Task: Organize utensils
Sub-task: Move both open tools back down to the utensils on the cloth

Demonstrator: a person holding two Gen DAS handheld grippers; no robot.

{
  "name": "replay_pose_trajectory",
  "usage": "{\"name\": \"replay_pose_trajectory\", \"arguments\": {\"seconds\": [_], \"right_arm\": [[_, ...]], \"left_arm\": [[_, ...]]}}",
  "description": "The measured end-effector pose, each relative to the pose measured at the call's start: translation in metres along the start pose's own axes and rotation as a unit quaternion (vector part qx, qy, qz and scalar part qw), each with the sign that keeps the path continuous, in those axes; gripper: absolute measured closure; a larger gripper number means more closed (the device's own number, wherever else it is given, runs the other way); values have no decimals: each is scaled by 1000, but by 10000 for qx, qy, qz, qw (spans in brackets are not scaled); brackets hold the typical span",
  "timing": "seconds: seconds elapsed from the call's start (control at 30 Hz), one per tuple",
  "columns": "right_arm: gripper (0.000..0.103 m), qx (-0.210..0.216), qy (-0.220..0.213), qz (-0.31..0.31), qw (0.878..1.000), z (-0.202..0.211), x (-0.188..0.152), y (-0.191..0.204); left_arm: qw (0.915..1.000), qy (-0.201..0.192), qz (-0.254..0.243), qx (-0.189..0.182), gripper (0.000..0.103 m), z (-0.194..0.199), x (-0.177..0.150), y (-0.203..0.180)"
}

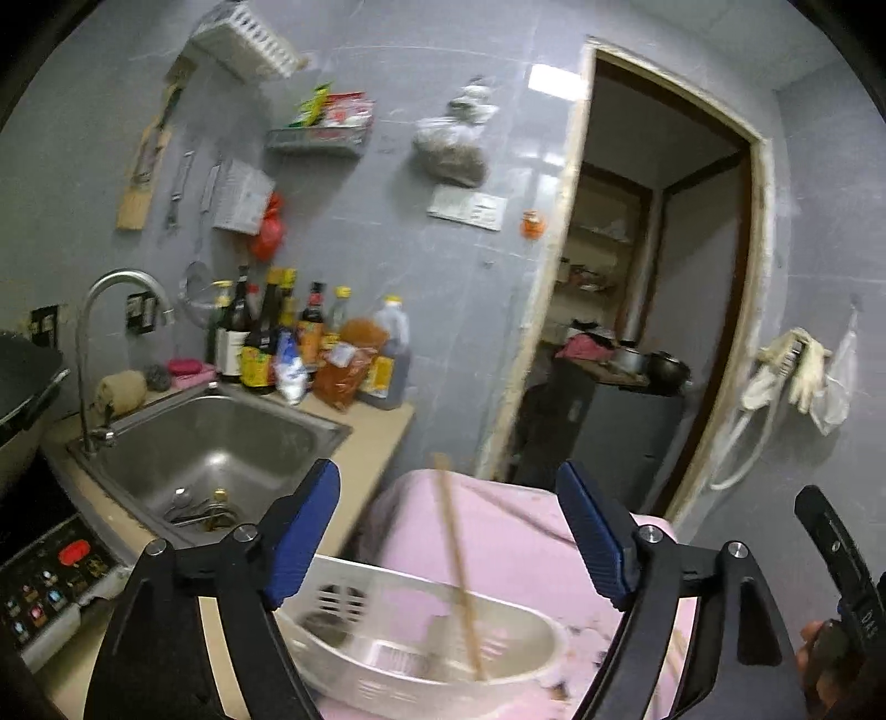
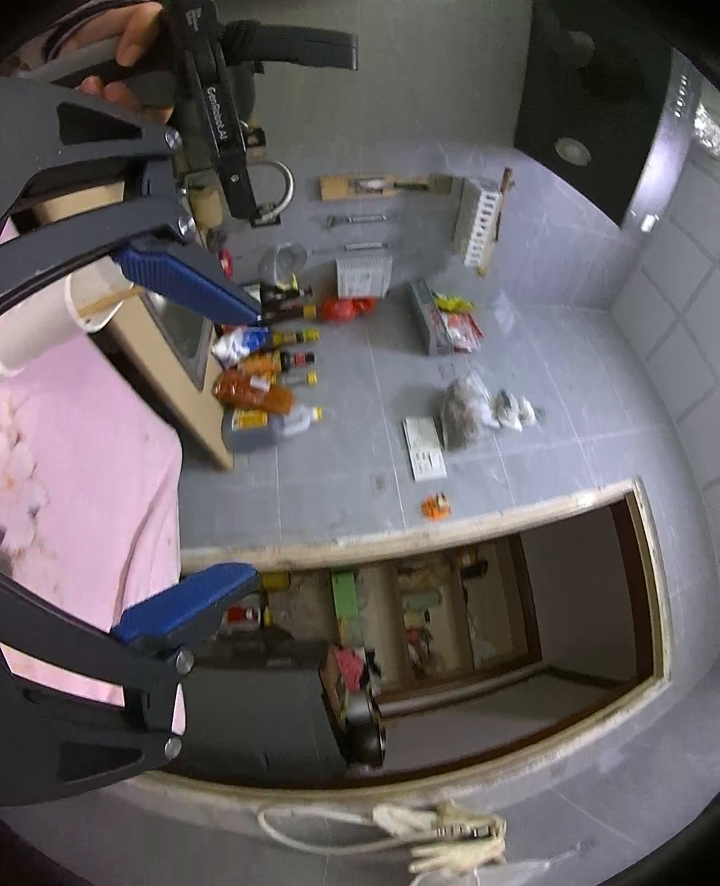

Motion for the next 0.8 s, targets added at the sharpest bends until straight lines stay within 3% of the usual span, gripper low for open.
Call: {"name": "replay_pose_trajectory", "arguments": {"seconds": [0.07, 0.27, 0.53, 0.7, 0.8], "right_arm": [[6, -151, -56, -29, 9999, 22, 5, -12], [2, -682, -179, 146, 9974, 86, 33, -40], [0, -1357, 221, 185, 9903, 158, 68, -76], [0, -1641, 754, 157, 9834, 159, 39, -92], [0, -1705, 1119, 9, 9790, 145, -2, -105]], "left_arm": [[9998, 20, -136, -165, 26, 3, -2, -16], [9964, 167, -374, -748, 26, 6, -7, -64], [9879, 403, -624, -1359, 25, 4, -17, -111], [9824, 822, -909, -1413, 25, -19, -38, -131], [9794, 1125, -1072, -1293, 25, -37, -56, -135]]}}
Point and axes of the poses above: each gripper's, at about its wrist camera, not at the fingertips, and z roughly against the way its jaws point, y to its left, x to its top, the point moved 2 cm from there along -z, roughly the way its jaws point, and after that the axes turned 11 degrees about y, right-handed, at the moved point
